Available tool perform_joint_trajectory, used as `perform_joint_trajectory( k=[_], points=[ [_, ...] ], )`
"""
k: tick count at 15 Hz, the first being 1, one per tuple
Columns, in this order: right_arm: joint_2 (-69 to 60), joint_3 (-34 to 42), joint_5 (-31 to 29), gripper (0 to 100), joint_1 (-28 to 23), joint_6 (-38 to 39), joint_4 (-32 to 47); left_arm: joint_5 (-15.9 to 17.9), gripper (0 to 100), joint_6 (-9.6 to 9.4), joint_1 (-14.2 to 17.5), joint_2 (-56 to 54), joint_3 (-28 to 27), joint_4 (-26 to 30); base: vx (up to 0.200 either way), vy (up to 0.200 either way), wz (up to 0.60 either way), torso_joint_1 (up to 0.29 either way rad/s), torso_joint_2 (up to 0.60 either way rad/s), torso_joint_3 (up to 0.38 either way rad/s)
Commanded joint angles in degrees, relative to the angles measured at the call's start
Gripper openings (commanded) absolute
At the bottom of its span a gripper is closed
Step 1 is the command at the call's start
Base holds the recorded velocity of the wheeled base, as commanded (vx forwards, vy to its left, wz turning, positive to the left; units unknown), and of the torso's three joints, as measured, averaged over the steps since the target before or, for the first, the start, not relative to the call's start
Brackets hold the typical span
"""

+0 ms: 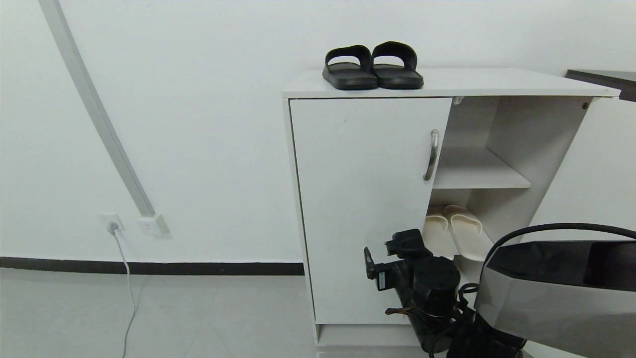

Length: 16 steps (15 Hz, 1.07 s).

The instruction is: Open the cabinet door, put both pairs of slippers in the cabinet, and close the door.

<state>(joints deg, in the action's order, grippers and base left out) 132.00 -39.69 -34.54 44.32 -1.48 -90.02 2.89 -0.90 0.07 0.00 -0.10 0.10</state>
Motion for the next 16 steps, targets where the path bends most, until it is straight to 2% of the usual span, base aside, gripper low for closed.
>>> perform_joint_trajectory(
  k=[1, 16],
  points=[
    [0.5, 0.1, 0.2, 100, 0.1, 0.0, 0.0, 0.0, 0, 0.02, 0.0, 0.1, 0.0, 0.0, 0.0, 0.0, 0.0, 0.0, 0.0, 0.0],
    [0.8, 1.3, 1.9, 100, -0.6, 0.1, 0.0, -0.1, 0, 0.02, 0.0, 0.1, 0.0, 0.0, 0.0, 0.0, 0.0, 0.0, 0.0, 0.0]
  ],
)
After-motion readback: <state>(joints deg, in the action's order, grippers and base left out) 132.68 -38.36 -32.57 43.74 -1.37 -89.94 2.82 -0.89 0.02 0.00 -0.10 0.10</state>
